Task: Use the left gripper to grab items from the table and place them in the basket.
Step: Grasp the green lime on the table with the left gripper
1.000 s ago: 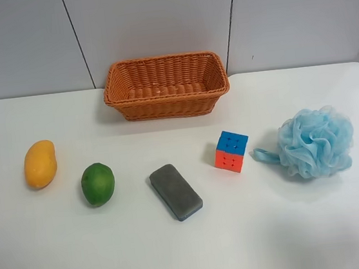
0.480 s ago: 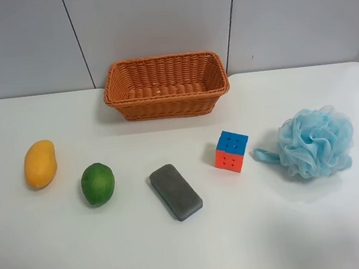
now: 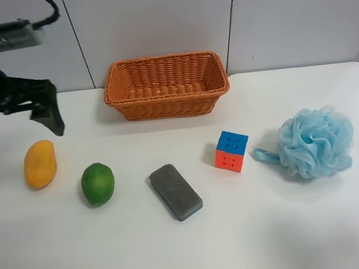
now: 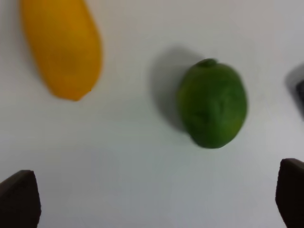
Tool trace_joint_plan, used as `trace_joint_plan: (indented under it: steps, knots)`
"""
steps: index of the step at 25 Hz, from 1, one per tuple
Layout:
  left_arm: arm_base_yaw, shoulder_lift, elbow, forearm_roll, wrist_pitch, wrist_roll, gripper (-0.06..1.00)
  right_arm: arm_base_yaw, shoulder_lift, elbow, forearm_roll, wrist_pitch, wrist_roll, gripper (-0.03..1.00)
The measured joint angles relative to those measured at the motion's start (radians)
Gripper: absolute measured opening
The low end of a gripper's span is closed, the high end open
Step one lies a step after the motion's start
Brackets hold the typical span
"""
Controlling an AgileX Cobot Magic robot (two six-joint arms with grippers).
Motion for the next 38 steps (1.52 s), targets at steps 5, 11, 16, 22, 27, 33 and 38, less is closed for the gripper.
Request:
trace_joint_plan:
  steps: [5, 11, 16, 22, 27, 33, 38]
  knots:
    - [-0.094, 0.148, 0.0, -0.025, -0.09, -0.086, 0.99, 0.0, 0.0, 0.0, 0.0, 0.0, 0.0, 0.99]
    - [-0.108, 0.264, 0.0, -0.098, -0.172, -0.095, 0.99, 0.0, 0.0, 0.0, 0.0, 0.0, 0.0, 0.99]
    - [-0.108, 0.334, -0.002, -0.109, -0.214, -0.094, 0.99, 0.0, 0.0, 0.0, 0.0, 0.0, 0.0, 0.99]
    - [-0.108, 0.406, -0.001, -0.092, -0.228, -0.09, 0.99, 0.0, 0.0, 0.0, 0.0, 0.0, 0.0, 0.99]
    - [-0.108, 0.444, 0.028, -0.086, -0.286, -0.089, 0.99, 0.0, 0.0, 0.0, 0.0, 0.0, 0.0, 0.99]
    - [-0.108, 0.476, 0.048, -0.086, -0.332, -0.089, 0.99, 0.0, 0.0, 0.0, 0.0, 0.0, 0.0, 0.99]
    - [-0.108, 0.488, 0.048, -0.086, -0.342, -0.089, 0.84, 0.0, 0.0, 0.0, 0.0, 0.0, 0.0, 0.99]
